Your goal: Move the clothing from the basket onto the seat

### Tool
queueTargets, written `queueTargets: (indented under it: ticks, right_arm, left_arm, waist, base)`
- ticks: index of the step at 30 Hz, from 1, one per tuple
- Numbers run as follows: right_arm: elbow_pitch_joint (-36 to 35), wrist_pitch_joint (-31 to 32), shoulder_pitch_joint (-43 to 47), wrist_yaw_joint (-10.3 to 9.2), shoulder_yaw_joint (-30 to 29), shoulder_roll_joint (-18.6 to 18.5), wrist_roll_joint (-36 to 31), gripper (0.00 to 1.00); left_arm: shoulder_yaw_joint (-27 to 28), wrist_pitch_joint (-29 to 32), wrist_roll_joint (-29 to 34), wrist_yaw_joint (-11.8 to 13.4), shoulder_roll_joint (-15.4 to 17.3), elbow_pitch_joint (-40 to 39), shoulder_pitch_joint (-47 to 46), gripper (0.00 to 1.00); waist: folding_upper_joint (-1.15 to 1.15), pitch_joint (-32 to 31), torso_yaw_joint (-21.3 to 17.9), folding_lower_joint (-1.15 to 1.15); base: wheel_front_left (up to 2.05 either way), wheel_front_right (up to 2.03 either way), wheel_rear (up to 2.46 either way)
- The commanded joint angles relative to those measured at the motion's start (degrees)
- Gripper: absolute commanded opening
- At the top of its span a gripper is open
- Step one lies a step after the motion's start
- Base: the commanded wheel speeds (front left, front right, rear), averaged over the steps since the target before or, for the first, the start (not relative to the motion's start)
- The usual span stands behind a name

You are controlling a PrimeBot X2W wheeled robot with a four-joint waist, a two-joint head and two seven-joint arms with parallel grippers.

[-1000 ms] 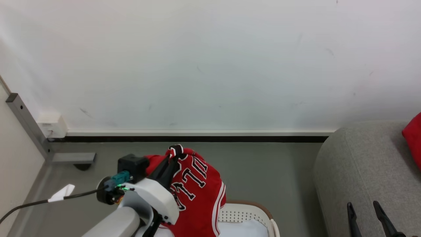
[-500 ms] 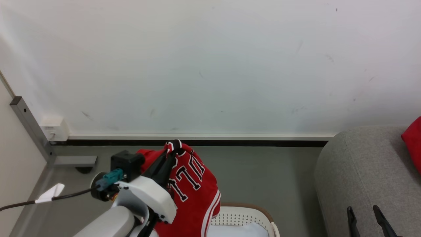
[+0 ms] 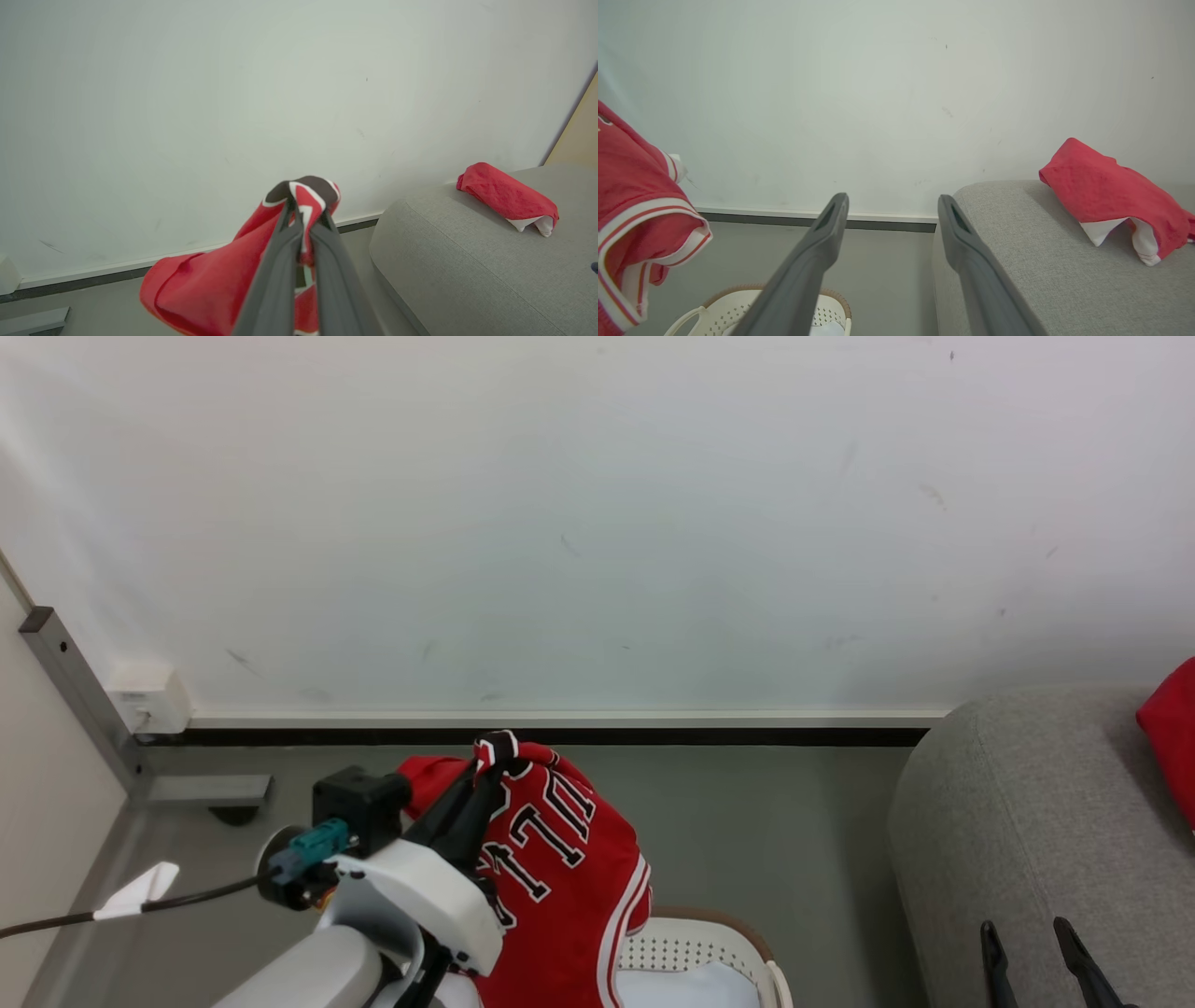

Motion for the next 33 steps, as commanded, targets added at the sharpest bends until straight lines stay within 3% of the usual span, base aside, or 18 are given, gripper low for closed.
queueTargets:
  ticks: [1,5,11,24,33]
  right_arm:
    - [-0.31,0.00,-0.06,-0.15,0.21,-0.09,0.09,1.00]
    - [-1.58,0.00,-1.60,-0.15,2.51,-0.07,-1.74,1.00]
    - [-1.49,0.00,-5.79,-0.14,11.18,-0.54,-3.96,1.00]
    - [9.70,0.00,-23.28,-0.14,35.24,-1.94,2.86,1.00]
    - [19.01,0.01,-33.51,-0.15,44.65,-1.00,7.95,1.00]
  left_arm:
    - [0.05,0.04,0.27,0.17,0.44,-0.43,0.34,0.00]
    - [-0.32,0.35,0.54,-0.01,0.36,-0.88,-0.13,0.00]
    - [-0.89,0.60,0.99,-0.14,-0.04,-1.77,-1.01,0.00]
    - [-3.95,2.20,2.62,-1.21,-2.16,-4.14,-3.17,0.00]
    - [-7.14,3.84,3.49,-3.20,-5.03,-5.48,-5.17,0.00]
  waist:
    - [0.00,0.11,-0.08,0.00]
    - [0.00,0.38,-0.25,0.00]
    - [0.00,0.63,-0.10,0.00]
    - [0.00,0.56,1.77,0.00]
    - [0.00,0.67,3.99,0.00]
  base:
    - [0.00,0.00,0.00]
    - [0.00,0.00,0.00]
    - [0.00,0.00,0.00]
    - [0.00,0.00,0.00]
    - [0.00,0.00,0.00]
